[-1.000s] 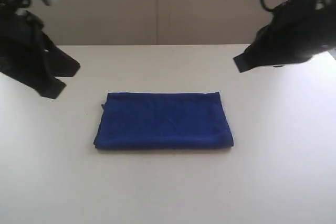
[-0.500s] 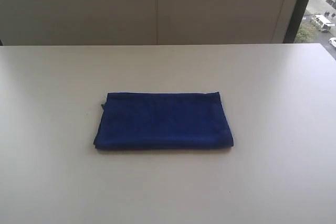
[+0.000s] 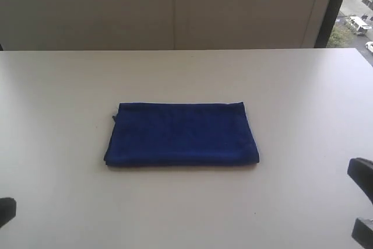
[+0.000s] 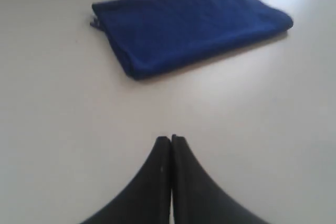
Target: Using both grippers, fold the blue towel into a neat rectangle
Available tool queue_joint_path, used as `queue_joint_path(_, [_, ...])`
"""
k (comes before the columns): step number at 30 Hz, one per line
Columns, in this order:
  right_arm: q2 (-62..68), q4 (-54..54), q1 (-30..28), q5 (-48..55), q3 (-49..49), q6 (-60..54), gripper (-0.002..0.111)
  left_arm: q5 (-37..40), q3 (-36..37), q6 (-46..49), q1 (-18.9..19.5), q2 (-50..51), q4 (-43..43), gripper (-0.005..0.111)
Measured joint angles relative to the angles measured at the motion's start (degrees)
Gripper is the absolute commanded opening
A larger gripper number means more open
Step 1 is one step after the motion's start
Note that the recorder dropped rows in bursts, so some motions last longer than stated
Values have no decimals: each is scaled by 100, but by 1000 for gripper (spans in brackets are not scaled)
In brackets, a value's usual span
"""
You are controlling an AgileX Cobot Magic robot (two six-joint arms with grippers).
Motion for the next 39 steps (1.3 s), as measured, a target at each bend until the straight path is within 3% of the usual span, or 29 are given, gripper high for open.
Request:
queue_joint_path(9, [37,0,0,-939,895,0,0,-773,786,12,0,240,-48,0])
queue_joint_path(15, [47,18,0,-1082,938,0,0,-910,812,624,0,253,-83,0])
queue_joint_path(33, [47,44,0,-864,938,258,0,-910,812,702,14,134,-83,0])
queue_joint_path(36, [47,44,0,-864,938,258,0,-910,816,702,376,-345,-83,0])
queue_joint_path(39, [47,44,0,-864,938,281,0,-910,816,702,1128,-1440,-83,0])
